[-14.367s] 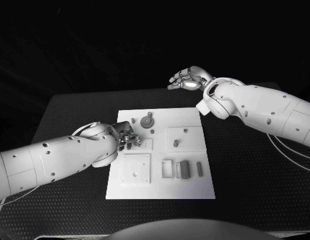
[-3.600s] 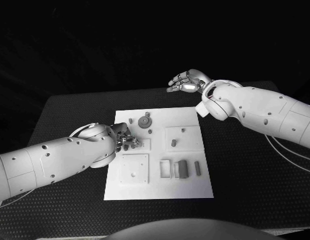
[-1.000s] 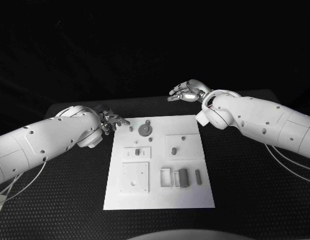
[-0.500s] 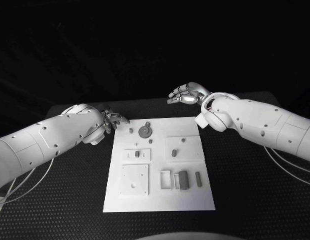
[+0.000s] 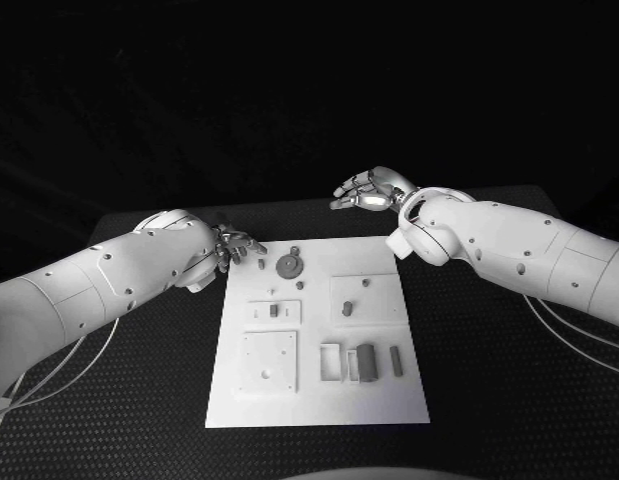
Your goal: Assemble the parts on the task board
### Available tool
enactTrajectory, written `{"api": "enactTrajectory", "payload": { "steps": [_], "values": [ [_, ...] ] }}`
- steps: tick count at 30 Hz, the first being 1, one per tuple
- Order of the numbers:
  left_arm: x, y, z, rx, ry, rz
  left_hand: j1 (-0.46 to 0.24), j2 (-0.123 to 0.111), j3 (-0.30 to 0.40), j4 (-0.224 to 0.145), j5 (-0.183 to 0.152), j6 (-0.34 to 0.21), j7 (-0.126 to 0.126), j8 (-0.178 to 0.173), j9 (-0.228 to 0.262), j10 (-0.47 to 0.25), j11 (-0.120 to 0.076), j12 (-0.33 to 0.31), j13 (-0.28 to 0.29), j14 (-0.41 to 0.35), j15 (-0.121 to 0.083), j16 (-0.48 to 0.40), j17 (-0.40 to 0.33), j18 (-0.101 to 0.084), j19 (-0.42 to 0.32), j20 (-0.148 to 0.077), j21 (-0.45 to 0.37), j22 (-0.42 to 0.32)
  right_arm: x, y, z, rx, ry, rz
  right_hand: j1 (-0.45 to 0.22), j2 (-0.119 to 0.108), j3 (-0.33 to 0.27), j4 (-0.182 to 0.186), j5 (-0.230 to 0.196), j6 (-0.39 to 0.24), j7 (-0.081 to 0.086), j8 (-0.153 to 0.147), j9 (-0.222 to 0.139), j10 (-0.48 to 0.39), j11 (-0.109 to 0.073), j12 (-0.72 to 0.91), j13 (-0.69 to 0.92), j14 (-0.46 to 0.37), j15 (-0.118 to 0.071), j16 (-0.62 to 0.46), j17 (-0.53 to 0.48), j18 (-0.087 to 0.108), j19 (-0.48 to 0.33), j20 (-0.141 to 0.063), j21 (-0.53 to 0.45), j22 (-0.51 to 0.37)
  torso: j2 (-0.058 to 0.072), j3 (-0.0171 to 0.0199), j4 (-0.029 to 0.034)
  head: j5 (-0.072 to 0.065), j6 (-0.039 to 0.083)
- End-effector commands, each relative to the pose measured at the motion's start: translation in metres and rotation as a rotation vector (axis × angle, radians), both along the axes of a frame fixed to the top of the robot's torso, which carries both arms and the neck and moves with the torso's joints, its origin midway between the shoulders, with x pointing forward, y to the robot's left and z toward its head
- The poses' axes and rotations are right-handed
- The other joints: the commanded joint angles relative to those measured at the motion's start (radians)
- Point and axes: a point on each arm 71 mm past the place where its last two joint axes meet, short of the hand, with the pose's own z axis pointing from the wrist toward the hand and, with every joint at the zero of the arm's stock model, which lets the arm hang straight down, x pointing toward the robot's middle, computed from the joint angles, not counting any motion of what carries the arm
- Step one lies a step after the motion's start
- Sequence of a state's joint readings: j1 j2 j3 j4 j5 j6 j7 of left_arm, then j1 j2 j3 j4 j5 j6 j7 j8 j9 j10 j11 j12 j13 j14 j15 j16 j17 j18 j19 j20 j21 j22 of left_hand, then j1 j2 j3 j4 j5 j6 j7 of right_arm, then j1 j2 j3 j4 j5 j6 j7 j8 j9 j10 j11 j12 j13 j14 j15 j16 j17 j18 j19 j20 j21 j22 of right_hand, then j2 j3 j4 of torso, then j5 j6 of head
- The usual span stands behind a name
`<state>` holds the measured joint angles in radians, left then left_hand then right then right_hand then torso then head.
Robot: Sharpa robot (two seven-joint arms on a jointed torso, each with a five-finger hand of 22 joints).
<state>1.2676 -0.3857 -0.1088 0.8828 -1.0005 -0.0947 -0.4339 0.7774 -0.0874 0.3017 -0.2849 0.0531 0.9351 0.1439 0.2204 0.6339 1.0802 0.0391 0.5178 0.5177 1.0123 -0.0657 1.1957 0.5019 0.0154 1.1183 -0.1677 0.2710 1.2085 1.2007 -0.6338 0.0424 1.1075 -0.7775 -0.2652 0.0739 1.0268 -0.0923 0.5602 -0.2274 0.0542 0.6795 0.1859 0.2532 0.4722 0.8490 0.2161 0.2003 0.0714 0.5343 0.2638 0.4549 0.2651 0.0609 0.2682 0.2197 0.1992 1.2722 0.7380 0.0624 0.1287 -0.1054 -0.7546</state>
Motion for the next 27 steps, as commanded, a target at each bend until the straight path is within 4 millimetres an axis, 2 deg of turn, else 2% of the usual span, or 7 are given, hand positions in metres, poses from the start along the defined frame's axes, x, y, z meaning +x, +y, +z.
{"api": "enactTrajectory", "payload": {
  "steps": [1,8,27],
  "values": [
    [0.001,-0.006,-0.001,0.000,-0.014,-0.031,0.003,0.012,-0.003,-0.003,-0.003,-0.003,0.002,0.003,-0.001,0.001,0.003,-0.004,-0.002,-0.002,0.002,-0.005,-0.001,0.004,0.001,0.006,-0.004,-0.001,-0.001,0.002,0.001,0.008,-0.012,0.012,-0.009,0.003,-0.002,0.003,-0.005,-0.004,0.051,0.003,-0.001,0.003,0.003,-0.004,-0.001,0.001,0.009,-0.005,-0.001,-0.018,-0.001,0.002,-0.004,0.000,-0.001,0.0006,0.0004,0.001,-0.001],
    [0.001,-0.011,-0.004,0.012,0.013,-0.040,0.004,0.016,-0.004,-0.003,-0.003,-0.002,0.002,0.005,-0.002,0.003,0.003,-0.004,-0.005,0.000,0.002,-0.005,-0.002,0.004,0.003,0.006,-0.005,-0.002,0.000,0.003,0.001,0.008,-0.009,0.010,-0.009,0.003,-0.002,0.003,-0.005,-0.005,0.051,0.003,-0.002,0.003,0.003,-0.004,-0.001,0.001,0.009,-0.005,-0.001,-0.018,-0.001,0.002,-0.004,0.002,0.000,0.0008,-0.0009,-0.002,-0.001],
    [0.003,-0.015,-0.020,0.026,0.037,-0.032,0.003,0.036,-0.005,-0.001,-0.002,0.001,0.000,0.012,-0.006,0.010,0.002,-0.002,-0.016,0.005,0.001,-0.004,-0.005,0.006,0.009,0.006,-0.008,-0.003,0.000,0.004,0.001,0.008,-0.009,0.011,-0.009,0.002,-0.001,0.003,-0.005,-0.005,0.052,0.004,-0.002,0.004,0.004,-0.005,-0.001,0.001,0.009,-0.006,-0.001,-0.018,-0.001,0.002,-0.005,0.003,0.000,-0.0001,0.0004,-0.008,-0.002]
  ]
}}
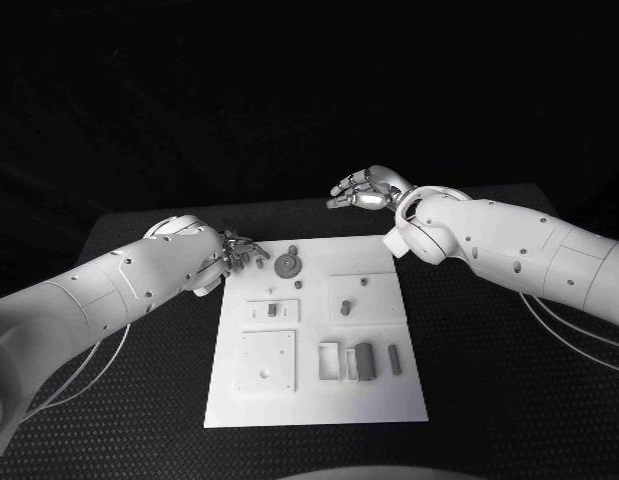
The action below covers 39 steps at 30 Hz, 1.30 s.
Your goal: Assemble the parts on the task board
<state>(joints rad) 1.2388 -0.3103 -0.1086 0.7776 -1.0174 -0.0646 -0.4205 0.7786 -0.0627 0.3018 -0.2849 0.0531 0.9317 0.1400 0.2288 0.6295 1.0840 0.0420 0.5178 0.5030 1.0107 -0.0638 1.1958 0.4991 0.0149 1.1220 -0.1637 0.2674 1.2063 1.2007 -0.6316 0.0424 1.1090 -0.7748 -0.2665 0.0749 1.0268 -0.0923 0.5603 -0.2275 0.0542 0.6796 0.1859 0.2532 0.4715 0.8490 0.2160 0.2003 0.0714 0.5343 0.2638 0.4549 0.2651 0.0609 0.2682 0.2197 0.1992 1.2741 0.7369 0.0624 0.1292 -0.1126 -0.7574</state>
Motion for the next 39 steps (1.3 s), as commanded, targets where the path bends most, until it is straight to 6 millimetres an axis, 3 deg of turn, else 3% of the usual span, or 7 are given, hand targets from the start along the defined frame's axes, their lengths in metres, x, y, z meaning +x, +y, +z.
{"api": "enactTrajectory", "payload": {
  "steps": [1,12,25,39],
  "values": [
    [-0.0005,-0.0031,-0.0025,-0.001,0.009,-0.025,0.002,0.012,-0.005,-0.002,-0.002,0.005,0.004,0.004,-0.001,0.006,-0.001,-0.002,-0.002,0.006,-0.001,-0.004,-0.002,0.006,0.006,0.002,-0.004,-0.001,-0.0003,0.0022,0.0008,0.004,-0.008,0.009,-0.008,0.002,-0.001,0.003,-0.005,-0.005,0.052,0.004,-0.001,0.004,0.004,-0.005,-0.001,0.001,0.009,-0.006,-0.001,-0.018,-0.001,0.002,-0.005,0.001,0.002,-0.0001,-0.0005,-0.001,0.001],
    [0.0002,-0.0048,-0.0037,-0.005,0.018,-0.031,0.022,0.046,0.009,-0.001,-0.002,0.015,-0.001,0.016,-0.006,0.015,-0.005,0.001,-0.014,0.013,-0.004,-0.001,-0.004,0.006,0.014,0.000,-0.005,0.000,-0.0004,0.0028,0.0007,0.004,-0.008,0.011,-0.008,0.002,-0.001,0.004,-0.005,-0.005,0.052,0.004,-0.002,0.004,0.004,-0.005,-0.001,0.000,0.009,-0.006,-0.001,-0.018,-0.001,0.002,-0.006,0.001,-0.001,-0.0004,0.0006,-0.004,-0.001],
    [-0.0012,-0.0085,-0.0055,-0.020,0.042,-0.042,0.049,0.050,0.081,0.010,-0.004,0.028,-0.006,0.033,-0.010,0.025,-0.007,0.007,-0.030,0.020,-0.006,0.005,-0.005,0.004,0.025,-0.001,-0.004,0.007,-0.0002,0.0028,0.0006,0.004,-0.007,0.011,-0.008,0.002,-0.001,0.004,-0.005,-0.005,0.052,0.004,-0.002,0.004,0.004,-0.005,-0.002,0.000,0.009,-0.006,-0.001,-0.018,-0.001,0.002,-0.007,0.001,-0.001,-0.0001,0.0005,-0.006,-0.003],
    [-0.0018,-0.0110,-0.0055,-0.042,0.048,-0.039,0.055,0.056,0.096,0.006,-0.004,0.038,-0.011,0.043,-0.011,0.031,-0.011,0.012,-0.034,0.024,-0.009,0.010,-0.004,0.003,0.031,-0.004,-0.001,0.012,0.0000,0.0030,0.0005,0.004,-0.007,0.011,-0.008,0.002,-0.001,0.004,-0.005,-0.005,0.052,0.005,-0.002,0.004,0.004,-0.005,-0.002,0.000,0.009,-0.006,-0.001,-0.018,-0.001,0.002,-0.007,0.002,-0.001,0.0000,0.0002,-0.007,-0.004]
  ]
}}
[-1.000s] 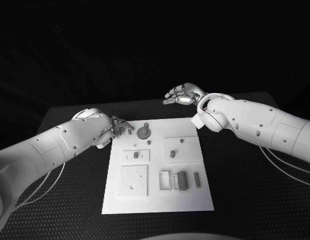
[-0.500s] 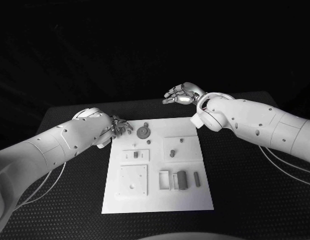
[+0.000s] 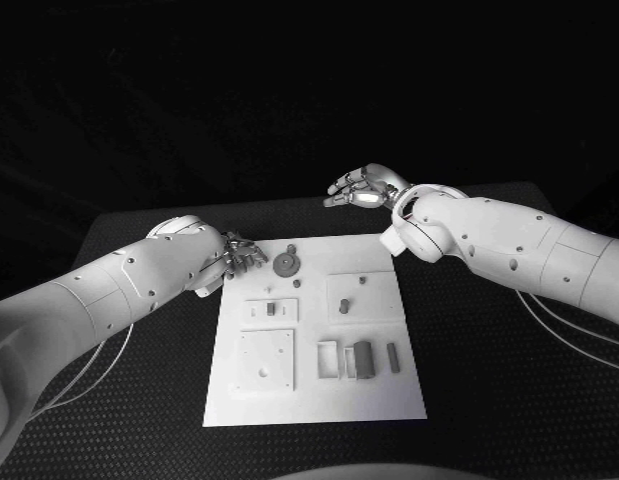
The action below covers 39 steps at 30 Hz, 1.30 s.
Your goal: Assemble the parts on the task board
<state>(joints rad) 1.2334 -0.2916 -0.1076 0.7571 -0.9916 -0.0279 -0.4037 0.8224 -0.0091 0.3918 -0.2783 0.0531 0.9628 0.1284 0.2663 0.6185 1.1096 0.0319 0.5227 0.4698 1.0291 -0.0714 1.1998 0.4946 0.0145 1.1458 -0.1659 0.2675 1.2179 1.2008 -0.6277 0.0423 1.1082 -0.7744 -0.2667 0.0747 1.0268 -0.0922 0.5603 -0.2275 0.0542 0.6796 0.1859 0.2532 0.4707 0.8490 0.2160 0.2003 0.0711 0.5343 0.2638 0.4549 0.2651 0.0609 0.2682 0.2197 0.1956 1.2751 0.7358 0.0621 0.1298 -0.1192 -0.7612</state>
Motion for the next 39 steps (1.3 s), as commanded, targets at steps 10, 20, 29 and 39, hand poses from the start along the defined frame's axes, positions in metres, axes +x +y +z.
{"api": "enactTrajectory", "payload": {
  "steps": [10,20,29,39],
  "values": [
    [-0.0004,-0.0041,-0.0008,-0.022,0.012,-0.015,0.013,0.006,0.010,-0.002,-0.004,0.008,0.001,0.007,-0.001,0.006,-0.001,0.007,-0.003,0.006,-0.002,0.006,0.000,0.003,0.008,-0.002,0.000,0.003,-0.0002,0.0010,0.0007,0.003,-0.007,0.009,-0.008,0.001,-0.001,0.004,-0.005,-0.005,0.052,0.005,-0.002,0.004,0.004,-0.005,-0.001,0.000,0.009,-0.007,-0.001,-0.018,-0.001,0.002,-0.004,0.002,0.000,0.0002,0.0001,0.000,0.000],
    [0.0009,-0.0043,-0.0009,-0.021,0.012,-0.009,0.023,0.020,0.021,-0.005,-0.004,0.008,0.000,0.009,-0.003,0.007,-0.001,0.008,-0.008,0.007,-0.003,0.007,-0.001,0.002,0.008,-0.003,0.000,0.006,-0.0002,0.0019,0.0007,0.003,-0.007,0.010,-0.008,0.001,-0.001,0.005,-0.005,-0.005,0.052,0.005,-0.002,0.004,0.004,-0.006,-0.001,0.000,0.009,-0.007,-0.001,-0.018,-0.001,0.002,-0.005,0.001,0.000,-0.0003,-0.0005,0.001,0.001],
    [0.0008,-0.0041,-0.0015,-0.016,0.022,-0.009,0.052,0.038,0.042,-0.008,-0.004,0.011,-0.001,0.015,-0.007,0.012,-0.003,0.011,-0.015,0.019,-0.006,0.017,0.001,0.003,0.019,-0.007,0.009,0.017,-0.0002,0.0017,0.0006,0.003,-0.006,0.011,-0.008,0.001,-0.001,0.005,-0.005,-0.005,0.052,0.005,-0.002,0.004,0.004,-0.006,-0.001,0.000,0.009,-0.007,-0.001,-0.018,-0.001,0.002,-0.005,0.002,0.000,-0.0006,0.0006,0.000,-0.001],
    [0.0013,-0.0035,-0.0014,-0.008,0.017,-0.010,0.084,0.032,0.104,0.009,-0.004,0.021,-0.006,0.027,-0.011,0.025,-0.008,0.018,-0.024,0.029,-0.010,0.026,0.001,0.003,0.030,-0.011,0.016,0.029,-0.0002,0.0016,0.0006,0.003,-0.006,0.011,-0.008,0.001,-0.001,0.005,-0.005,-0.005,0.052,0.005,-0.002,0.004,0.004,-0.006,-0.001,0.000,0.009,-0.007,-0.001,-0.018,-0.001,0.002,-0.006,0.001,0.000,-0.0005,0.0005,0.001,-0.002]
  ]
}}
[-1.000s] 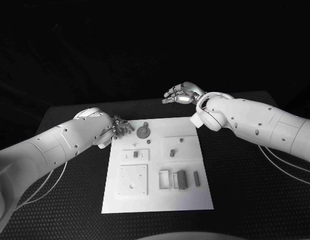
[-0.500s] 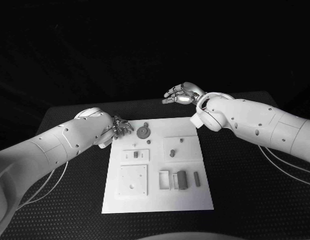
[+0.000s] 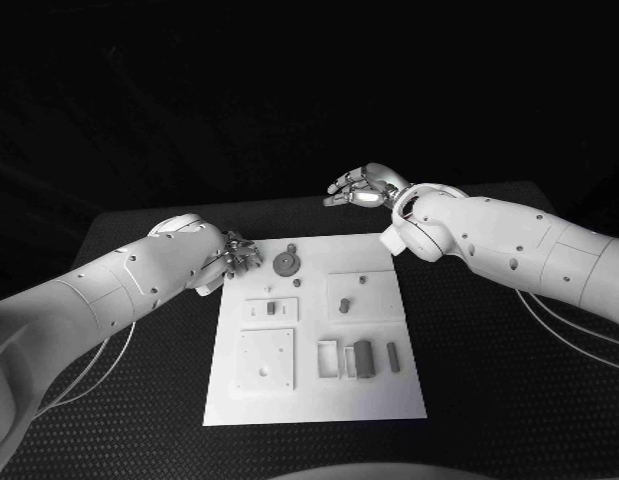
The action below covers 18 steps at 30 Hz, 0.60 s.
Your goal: Assemble the parts on the task board
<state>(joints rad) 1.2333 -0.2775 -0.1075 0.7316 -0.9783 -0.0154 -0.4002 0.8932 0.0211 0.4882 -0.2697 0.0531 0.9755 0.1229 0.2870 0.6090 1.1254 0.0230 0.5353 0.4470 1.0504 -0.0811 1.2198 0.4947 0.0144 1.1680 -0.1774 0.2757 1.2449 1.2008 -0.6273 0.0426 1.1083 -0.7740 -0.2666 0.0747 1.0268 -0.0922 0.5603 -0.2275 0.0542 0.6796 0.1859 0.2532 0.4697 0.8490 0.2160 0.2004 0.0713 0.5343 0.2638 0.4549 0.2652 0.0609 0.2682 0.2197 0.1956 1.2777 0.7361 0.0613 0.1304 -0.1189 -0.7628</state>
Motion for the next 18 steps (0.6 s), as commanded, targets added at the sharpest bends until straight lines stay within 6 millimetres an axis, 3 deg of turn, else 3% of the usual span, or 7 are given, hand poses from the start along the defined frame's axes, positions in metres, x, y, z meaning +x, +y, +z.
{"api": "enactTrajectory", "payload": {
  "steps": [1,9,18],
  "values": [
    [-0.001,-0.003,0.000,-0.002,0.003,-0.014,0.016,0.005,0.012,0.000,-0.004,0.009,-0.001,0.007,-0.002,0.010,0.001,0.006,-0.002,0.009,-0.001,0.006,0.001,0.003,0.009,0.000,0.008,0.003,0.000,0.001,0.000,0.003,-0.006,0.010,-0.008,0.001,-0.001,0.005,-0.005,-0.005,0.052,0.005,-0.001,0.004,0.004,-0.006,-0.002,0.000,0.009,-0.007,-0.001,-0.018,-0.001,0.002,-0.006,-0.002,0.000,0.0003,0.0000,0.000,-0.001],
    [0.000,0.001,0.000,-0.005,-0.009,-0.003,0.053,0.029,0.083,0.008,-0.004,0.028,-0.010,0.021,-0.003,0.033,-0.008,0.009,-0.011,0.036,-0.010,0.021,0.004,0.005,0.034,-0.007,0.022,0.016,0.000,0.001,0.001,0.002,-0.006,0.010,-0.009,0.001,-0.001,0.006,-0.005,-0.005,0.052,0.006,-0.002,0.004,0.004,-0.006,-0.002,0.000,0.009,-0.007,-0.001,-0.018,-0.001,0.002,-0.006,0.000,0.000,0.0007,-0.0002,0.000,-0.001],
    [0.000,0.008,0.000,-0.029,-0.006,0.020,0.054,0.027,0.129,0.013,-0.005,0.054,-0.022,0.039,-0.005,0.073,-0.022,0.015,-0.018,0.068,-0.025,0.041,0.010,0.007,0.068,-0.020,0.043,0.037,-0.001,0.000,0.001,0.002,-0.006,0.010,-0.009,0.001,-0.001,0.006,-0.005,-0.005,0.052,0.006,-0.002,0.004,0.004,-0.006,-0.002,0.000,0.009,-0.007,-0.001,-0.018,-0.001,0.002,-0.007,0.000,0.000,0.0000,0.0001,0.000,0.000]
  ]
}}
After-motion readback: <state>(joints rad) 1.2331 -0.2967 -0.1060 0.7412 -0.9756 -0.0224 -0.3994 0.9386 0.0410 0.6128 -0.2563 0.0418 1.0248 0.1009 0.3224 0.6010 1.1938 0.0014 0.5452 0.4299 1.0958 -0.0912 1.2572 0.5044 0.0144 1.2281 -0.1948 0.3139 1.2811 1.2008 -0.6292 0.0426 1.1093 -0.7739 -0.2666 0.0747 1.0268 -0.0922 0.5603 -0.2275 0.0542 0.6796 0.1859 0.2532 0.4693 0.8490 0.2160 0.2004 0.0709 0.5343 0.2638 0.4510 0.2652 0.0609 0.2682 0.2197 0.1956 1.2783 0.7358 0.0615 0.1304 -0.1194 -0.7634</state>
